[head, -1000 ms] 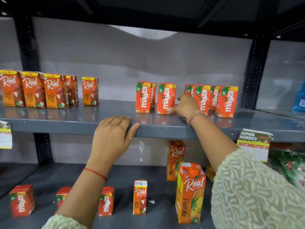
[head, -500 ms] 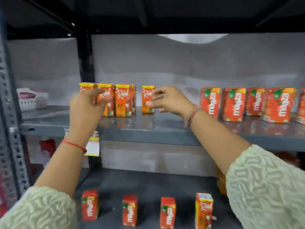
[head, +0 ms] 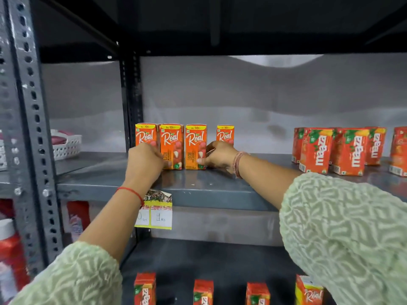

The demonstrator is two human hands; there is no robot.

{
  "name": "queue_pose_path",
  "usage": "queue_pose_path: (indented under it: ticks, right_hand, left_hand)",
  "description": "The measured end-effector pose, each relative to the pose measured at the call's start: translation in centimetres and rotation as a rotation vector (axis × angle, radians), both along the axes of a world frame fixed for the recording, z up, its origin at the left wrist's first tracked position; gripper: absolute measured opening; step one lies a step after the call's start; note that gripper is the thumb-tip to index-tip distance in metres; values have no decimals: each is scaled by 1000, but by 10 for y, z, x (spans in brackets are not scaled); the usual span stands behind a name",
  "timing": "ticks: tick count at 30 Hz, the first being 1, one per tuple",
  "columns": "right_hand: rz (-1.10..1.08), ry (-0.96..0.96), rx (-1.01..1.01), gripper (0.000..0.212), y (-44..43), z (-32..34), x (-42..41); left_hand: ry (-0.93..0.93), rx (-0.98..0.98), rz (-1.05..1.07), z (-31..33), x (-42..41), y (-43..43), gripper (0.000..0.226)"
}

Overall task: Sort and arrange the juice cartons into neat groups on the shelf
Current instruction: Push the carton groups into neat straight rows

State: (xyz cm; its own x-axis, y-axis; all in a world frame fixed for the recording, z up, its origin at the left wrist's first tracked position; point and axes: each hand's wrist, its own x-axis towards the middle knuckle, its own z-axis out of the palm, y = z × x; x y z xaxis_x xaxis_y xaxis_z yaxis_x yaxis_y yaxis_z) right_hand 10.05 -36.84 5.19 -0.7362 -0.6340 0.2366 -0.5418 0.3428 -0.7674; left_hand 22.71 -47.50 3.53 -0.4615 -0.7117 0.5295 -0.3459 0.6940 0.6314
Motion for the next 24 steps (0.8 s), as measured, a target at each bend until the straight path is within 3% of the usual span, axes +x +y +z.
queue_pose_path:
  ticks: [3,11,19,24]
  right_hand:
    - [6,-21,-10,53,0,-2,2]
    - [-28,-101,-2,50,15,3,-6]
    - [-68,-189,-91,44,24,3,-24]
    - [-102,-145,-59,51,28,3,-34]
  left_hand:
    - [25,13,-18,-2,-1,0,28]
    - [-134,-35,80,0,-8,0,47]
    - [-98,-77,131,0,-19,4,43]
    - [-69,-58,131,-1,-23,-1,41]
